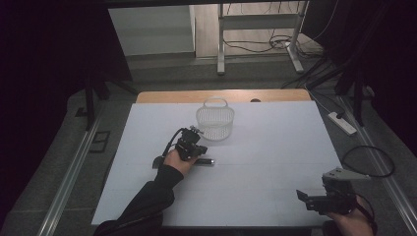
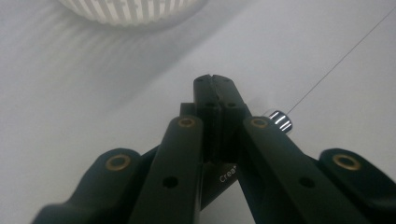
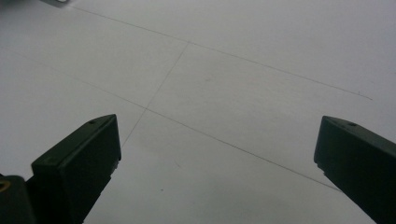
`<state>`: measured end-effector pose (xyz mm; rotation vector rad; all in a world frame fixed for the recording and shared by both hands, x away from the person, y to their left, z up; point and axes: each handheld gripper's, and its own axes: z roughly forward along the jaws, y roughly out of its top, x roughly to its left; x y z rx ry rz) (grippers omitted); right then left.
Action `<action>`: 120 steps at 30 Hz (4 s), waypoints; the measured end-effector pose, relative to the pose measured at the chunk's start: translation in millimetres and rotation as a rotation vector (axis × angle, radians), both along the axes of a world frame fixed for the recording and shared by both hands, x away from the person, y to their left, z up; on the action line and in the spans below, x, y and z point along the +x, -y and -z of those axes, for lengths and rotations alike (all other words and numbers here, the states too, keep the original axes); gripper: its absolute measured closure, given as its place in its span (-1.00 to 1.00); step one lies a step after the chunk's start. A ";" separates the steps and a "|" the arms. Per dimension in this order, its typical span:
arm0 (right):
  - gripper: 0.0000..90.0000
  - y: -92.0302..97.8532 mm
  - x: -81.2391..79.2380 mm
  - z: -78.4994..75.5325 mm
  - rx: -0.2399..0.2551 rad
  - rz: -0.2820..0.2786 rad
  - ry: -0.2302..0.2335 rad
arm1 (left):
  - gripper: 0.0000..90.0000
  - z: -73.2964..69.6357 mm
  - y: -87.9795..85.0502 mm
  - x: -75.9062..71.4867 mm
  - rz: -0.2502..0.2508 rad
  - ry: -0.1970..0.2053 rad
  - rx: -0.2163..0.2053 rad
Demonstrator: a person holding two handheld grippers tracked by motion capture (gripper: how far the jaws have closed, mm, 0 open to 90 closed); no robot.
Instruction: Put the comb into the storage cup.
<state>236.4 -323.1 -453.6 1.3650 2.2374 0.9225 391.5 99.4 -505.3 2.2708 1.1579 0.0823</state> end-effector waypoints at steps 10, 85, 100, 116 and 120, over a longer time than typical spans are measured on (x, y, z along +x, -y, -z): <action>-0.98 -0.5 -0.1 0.1 -0.004 -0.004 0.001 | 0.97 6.2 5.3 -5.1 0.029 -0.014 0.027; -0.97 -2.3 -1.4 0.0 -0.017 -0.021 0.002 | 0.97 -0.2 -62.3 -76.2 -0.043 -0.105 0.063; -0.97 -2.5 -1.4 0.0 -0.018 -0.022 0.004 | 0.97 -1.3 -79.4 -77.9 -0.086 -0.110 0.060; -0.96 -2.4 -1.2 0.0 -0.018 -0.023 0.002 | 0.35 -15.2 -86.0 -79.0 -0.098 -0.045 0.027; -0.96 -2.6 -1.2 0.1 -0.019 -0.023 0.001 | 0.02 -15.9 -87.8 -76.1 -0.103 -0.040 0.020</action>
